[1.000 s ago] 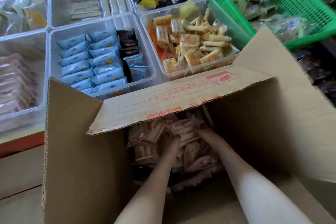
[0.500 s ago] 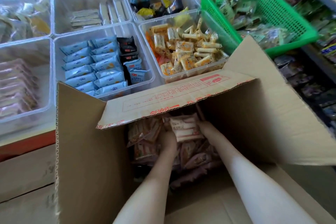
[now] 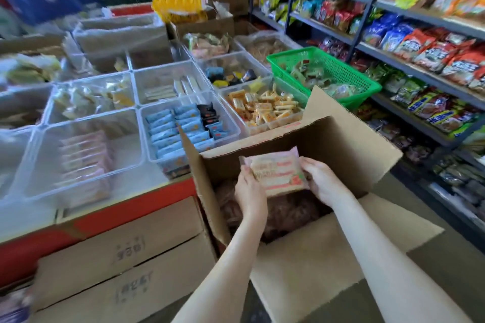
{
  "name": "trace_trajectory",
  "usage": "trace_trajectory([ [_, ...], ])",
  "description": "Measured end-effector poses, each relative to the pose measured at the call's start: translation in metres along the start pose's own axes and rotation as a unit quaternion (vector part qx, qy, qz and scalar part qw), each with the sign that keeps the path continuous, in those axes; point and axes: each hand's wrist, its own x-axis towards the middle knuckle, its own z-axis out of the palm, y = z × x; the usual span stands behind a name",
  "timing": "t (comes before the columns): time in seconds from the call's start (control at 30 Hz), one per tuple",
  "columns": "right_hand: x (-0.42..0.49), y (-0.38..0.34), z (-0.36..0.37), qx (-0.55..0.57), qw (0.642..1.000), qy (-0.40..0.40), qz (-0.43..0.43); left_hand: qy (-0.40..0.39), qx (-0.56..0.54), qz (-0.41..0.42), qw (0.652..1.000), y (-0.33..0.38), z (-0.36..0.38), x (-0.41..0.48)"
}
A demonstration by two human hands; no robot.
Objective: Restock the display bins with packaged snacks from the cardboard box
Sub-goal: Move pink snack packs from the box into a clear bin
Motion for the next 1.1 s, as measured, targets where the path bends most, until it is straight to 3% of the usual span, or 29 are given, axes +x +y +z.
trace_trajectory([
  [0.2, -0.054, -0.05, 0.076, 0.047, 0.994, 0.0, -0.1, 0.006, -0.007, 0.106, 0.994, 0.049, -0.069, -0.007],
  [0.43, -0.061, -0.087, 0.204, -0.013, 0.979, 0.049, -0.196, 0.059, -0.017, 0.188, 0.98, 0.099, -0.188, 0.037],
  [0.73, -0.011, -0.053, 0.419, -0.086, 0.977, -0.001, -0.195, 0.126, -0.009, 0.176, 0.976, 0.095, -0.386, 0.157],
  [0.93, 0.035, -0.049, 0.486, -0.214, 0.945, -0.06, -0.239, 0.03, 0.082, 0.148, 0.985, 0.106, -0.464, 0.229],
  [1.1, 0.09, -0.029, 0.519, -0.313, 0.922, -0.085, -0.213, 0.05, 0.167, 0.152, 0.973, 0.1, -0.496, 0.282],
])
